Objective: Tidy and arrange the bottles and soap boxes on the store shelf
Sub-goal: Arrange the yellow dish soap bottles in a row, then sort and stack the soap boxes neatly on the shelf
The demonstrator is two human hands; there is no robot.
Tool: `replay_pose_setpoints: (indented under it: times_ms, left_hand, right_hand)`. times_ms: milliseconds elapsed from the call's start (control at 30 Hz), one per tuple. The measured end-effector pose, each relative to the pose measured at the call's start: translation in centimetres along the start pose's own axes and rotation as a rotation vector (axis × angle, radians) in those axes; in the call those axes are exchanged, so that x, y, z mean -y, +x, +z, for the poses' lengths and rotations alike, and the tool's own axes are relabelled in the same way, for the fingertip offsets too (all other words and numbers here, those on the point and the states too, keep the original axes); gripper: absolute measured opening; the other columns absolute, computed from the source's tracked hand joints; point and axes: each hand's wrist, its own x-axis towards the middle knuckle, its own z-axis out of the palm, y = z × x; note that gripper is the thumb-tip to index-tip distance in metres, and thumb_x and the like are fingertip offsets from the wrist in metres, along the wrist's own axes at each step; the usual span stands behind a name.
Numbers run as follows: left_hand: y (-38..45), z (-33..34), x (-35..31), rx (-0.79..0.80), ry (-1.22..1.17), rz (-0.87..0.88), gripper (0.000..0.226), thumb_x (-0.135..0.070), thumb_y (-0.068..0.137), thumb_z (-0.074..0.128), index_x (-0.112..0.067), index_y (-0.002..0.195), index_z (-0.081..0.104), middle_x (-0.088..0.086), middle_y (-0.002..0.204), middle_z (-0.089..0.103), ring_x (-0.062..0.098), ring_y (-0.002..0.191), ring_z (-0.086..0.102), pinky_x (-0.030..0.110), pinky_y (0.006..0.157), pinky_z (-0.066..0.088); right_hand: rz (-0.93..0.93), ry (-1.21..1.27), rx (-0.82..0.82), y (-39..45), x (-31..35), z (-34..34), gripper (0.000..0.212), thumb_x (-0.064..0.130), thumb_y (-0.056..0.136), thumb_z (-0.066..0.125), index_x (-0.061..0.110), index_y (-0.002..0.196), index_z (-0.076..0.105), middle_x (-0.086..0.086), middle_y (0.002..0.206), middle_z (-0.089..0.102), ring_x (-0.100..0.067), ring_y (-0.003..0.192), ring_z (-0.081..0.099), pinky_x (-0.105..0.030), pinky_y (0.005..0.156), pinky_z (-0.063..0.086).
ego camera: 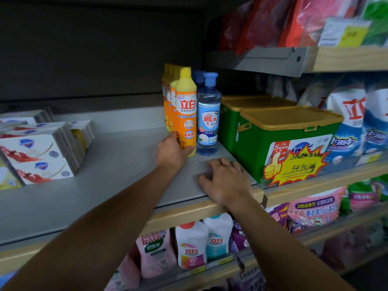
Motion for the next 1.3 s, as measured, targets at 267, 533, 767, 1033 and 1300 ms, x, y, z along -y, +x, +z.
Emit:
replay_pose_setpoints:
  times_ms: [267, 533, 767, 1033, 1300]
  left_hand:
    - [-2.7, -5.3, 2.2, 0.223, 0.403, 0.138, 0.050, -0.046, 0.087, 0.061, -0.018, 0.128, 0.057, 0.010, 0.129, 0.061, 0.030, 0.118, 0.056, 0.032, 0.096, 0.043]
    - [-10.2, -16.9, 8.2, 0.342, 0.389, 0.253, 0.050, -0.040, 0.088, 0.066, -0.008, 0.126, 0.063, 0.009, 0.131, 0.062, 0.021, 0.121, 0.057, 0.017, 0.101, 0.033]
    - [-14.8, -25.6, 14.3, 0.235, 0.463, 0.150, 0.070, -0.063, 0.082, 0.047, -0.005, 0.115, 0.069, 0.012, 0.119, 0.068, 0.026, 0.112, 0.061, 0.021, 0.096, 0.034]
    - [-17.0, -27.9, 18.1, 0.045, 0.539, 0.158, 0.055, -0.059, 0.087, 0.036, -0.013, 0.087, 0.066, 0.005, 0.093, 0.070, 0.028, 0.099, 0.062, 0.033, 0.086, 0.047]
    - [-16.5, -27.4, 19.0, 0.042, 0.598, 0.121, 0.053, -0.062, 0.083, 0.026, -0.019, 0.085, 0.057, -0.004, 0.101, 0.066, 0.023, 0.107, 0.055, 0.033, 0.090, 0.047]
  right_hand:
    - [0.006, 0.011, 0.039, -0.1, 0.0, -0.3, 0.057, 0.058, 0.090, 0.037, 0.028, 0.138, 0.043, 0.001, 0.139, 0.044, -0.026, 0.132, 0.034, -0.041, 0.109, 0.028]
    - [0.053, -0.062, -0.002, -0.5, 4.6, -0.4, 0.047, 0.050, 0.088, 0.046, 0.018, 0.120, 0.058, -0.007, 0.127, 0.057, -0.032, 0.119, 0.051, -0.039, 0.097, 0.042]
    - [-0.270, 0.348, 0.043, -0.3, 17.0, 2.0, 0.040, 0.036, 0.086, 0.064, 0.021, 0.123, 0.062, -0.002, 0.128, 0.060, -0.021, 0.116, 0.057, -0.025, 0.095, 0.041]
    - [-0.444, 0.465, -0.099, 2.5, 28.3, 2.4, 0.051, 0.032, 0.084, 0.070, 0.023, 0.132, 0.054, -0.002, 0.131, 0.054, -0.022, 0.112, 0.058, -0.031, 0.097, 0.046]
    - [-0.544, -0.030, -0.211, 5.3, 32.1, 3.6, 0.071, 0.034, 0.087, 0.066, 0.023, 0.149, 0.033, 0.001, 0.151, 0.034, -0.025, 0.132, 0.032, -0.038, 0.106, 0.033]
